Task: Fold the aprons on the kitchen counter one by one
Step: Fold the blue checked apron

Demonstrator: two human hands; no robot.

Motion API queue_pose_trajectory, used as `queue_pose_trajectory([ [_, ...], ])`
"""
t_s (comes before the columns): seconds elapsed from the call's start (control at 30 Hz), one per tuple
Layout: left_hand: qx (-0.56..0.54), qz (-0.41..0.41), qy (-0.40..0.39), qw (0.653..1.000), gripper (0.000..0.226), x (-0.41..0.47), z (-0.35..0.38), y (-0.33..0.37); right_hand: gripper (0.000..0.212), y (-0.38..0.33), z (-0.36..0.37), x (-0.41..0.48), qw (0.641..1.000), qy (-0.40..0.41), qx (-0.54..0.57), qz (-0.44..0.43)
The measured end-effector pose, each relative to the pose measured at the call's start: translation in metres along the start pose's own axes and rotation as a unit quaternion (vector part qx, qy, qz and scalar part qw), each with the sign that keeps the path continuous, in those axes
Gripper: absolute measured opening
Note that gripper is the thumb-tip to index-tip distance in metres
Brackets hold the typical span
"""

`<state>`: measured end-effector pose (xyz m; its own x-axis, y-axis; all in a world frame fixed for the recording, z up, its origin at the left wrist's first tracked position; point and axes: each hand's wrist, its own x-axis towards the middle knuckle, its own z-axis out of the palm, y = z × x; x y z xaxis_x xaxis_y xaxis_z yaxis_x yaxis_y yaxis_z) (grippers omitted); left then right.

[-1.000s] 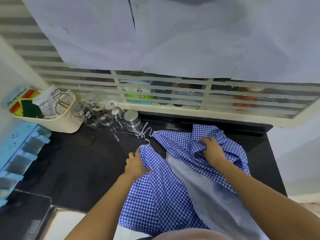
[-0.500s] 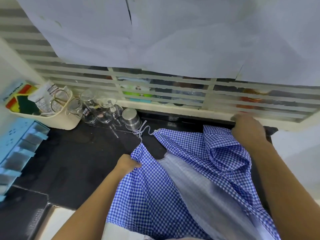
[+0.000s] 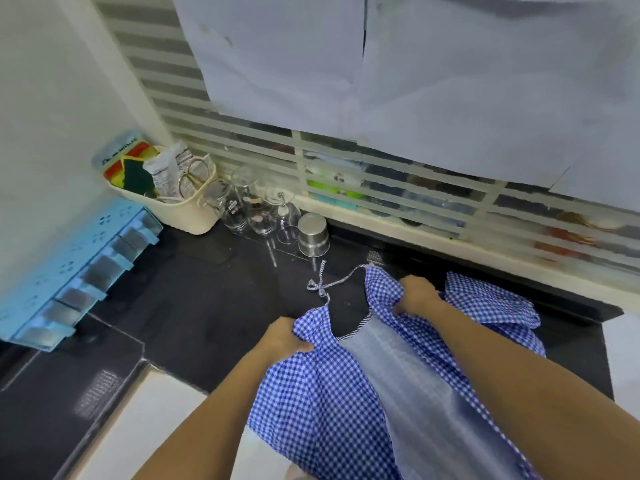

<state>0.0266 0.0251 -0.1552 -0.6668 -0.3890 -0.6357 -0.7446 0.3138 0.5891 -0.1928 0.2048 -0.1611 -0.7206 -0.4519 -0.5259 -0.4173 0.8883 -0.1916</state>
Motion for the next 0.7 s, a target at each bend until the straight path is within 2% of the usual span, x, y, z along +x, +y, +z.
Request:
queue_pose_trajectory([
  [0.07, -0.065, 0.001, 0.052, 0.997, 0.026, -0.005, -0.001, -0.008, 0.018, -0.024, -0.003, -0.003, 0.996, 0.070, -0.010, -0.047],
  [0.1, -0.129, 0.005, 0.091, 0.987, 0.023, -0.008, -0.006, -0.013, 0.011, -0.044, -0.008, -0.004, 0.990, 0.113, 0.014, -0.084],
  [0.2, -0.319, 0.032, 0.194, 0.927, 0.017, -0.021, -0.023, -0.012, 0.024, -0.109, -0.035, -0.011, 0.959, 0.197, 0.082, -0.184],
  [0.23, -0.363, 0.037, 0.227, 0.903, 0.017, -0.025, -0.032, -0.013, 0.022, -0.131, -0.046, -0.011, 0.946, 0.223, 0.093, -0.216],
  [0.4, -0.444, -0.003, 0.451, 0.774, 0.022, -0.039, -0.095, -0.046, 0.027, -0.238, -0.087, -0.002, 0.854, 0.309, 0.112, -0.404],
  [0.47, -0.462, 0.010, 0.503, 0.730, 0.025, -0.042, -0.121, -0.058, 0.025, -0.275, -0.101, 0.000, 0.831, 0.318, 0.118, -0.440],
  [0.53, -0.448, 0.014, 0.521, 0.726, 0.030, -0.039, -0.147, -0.065, 0.020, -0.309, -0.111, 0.003, 0.818, 0.318, 0.139, -0.458],
  [0.6, -0.427, -0.006, 0.526, 0.735, 0.030, -0.030, -0.168, -0.072, 0.021, -0.333, -0.113, 0.012, 0.822, 0.293, 0.180, -0.454],
  [0.63, -0.412, -0.021, 0.526, 0.744, 0.026, -0.026, -0.176, -0.078, 0.027, -0.342, -0.109, 0.017, 0.833, 0.265, 0.189, -0.447],
  [0.7, -0.371, -0.067, 0.495, 0.783, 0.013, -0.015, -0.182, -0.092, 0.057, -0.344, -0.096, 0.027, 0.870, 0.174, 0.156, -0.435],
])
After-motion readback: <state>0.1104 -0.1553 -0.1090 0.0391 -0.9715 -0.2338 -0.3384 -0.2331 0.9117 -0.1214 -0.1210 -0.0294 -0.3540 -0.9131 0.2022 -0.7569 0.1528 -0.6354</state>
